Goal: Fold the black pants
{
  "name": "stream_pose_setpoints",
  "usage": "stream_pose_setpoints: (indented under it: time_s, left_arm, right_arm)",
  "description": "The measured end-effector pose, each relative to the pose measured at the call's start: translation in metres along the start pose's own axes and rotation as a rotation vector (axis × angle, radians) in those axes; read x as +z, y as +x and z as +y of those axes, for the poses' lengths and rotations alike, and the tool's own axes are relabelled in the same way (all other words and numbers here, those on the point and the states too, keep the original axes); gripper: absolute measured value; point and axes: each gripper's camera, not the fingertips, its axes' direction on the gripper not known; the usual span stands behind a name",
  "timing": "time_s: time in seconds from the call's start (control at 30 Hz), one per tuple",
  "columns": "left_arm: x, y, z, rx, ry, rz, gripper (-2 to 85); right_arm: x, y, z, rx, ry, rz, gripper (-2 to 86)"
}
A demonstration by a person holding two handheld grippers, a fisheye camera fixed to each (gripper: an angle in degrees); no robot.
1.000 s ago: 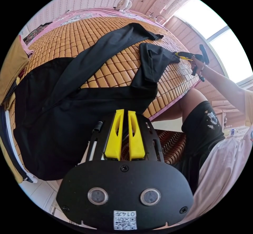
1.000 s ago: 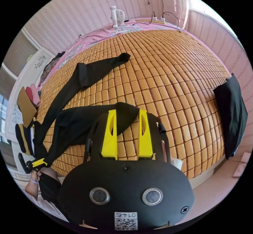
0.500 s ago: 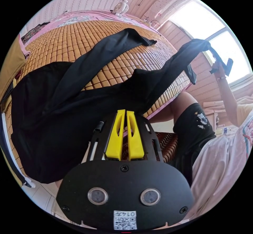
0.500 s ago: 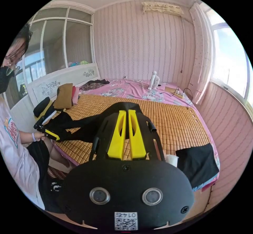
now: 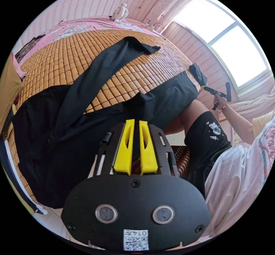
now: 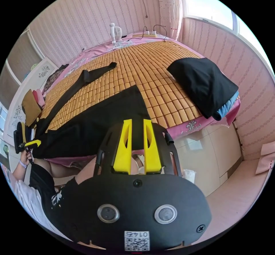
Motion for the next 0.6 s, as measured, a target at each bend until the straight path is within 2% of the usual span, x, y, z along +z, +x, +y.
stream_pose_setpoints:
  time_s: [0.23, 0.37, 0.43, 0.6]
  left_arm:
    - [0.021, 0.042, -0.033, 0.215, -0.073, -0.121, 7.1]
    - [0.039, 0.049, -0.045, 0.260, -0.136, -0.189, 7.6]
    - [0.053, 0.049, -0.048, 0.266, -0.209, -0.209, 7.0]
    - [0.049, 0.052, -0.045, 0.294, -0.193, -0.203, 0.3]
  right_arm:
    - [0.043, -0.038, -0.082, -0.065, 0.003, 0.076, 9.3]
    - [0.073, -0.041, -0.101, -0.070, -0.130, 0.097, 6.5]
    - [0.065, -0.039, -0.098, -0.049, -0.095, 0.066, 3.2]
    - [-0.004, -0.043, -0.064, -0.060, 0.017, 0.012, 1.3]
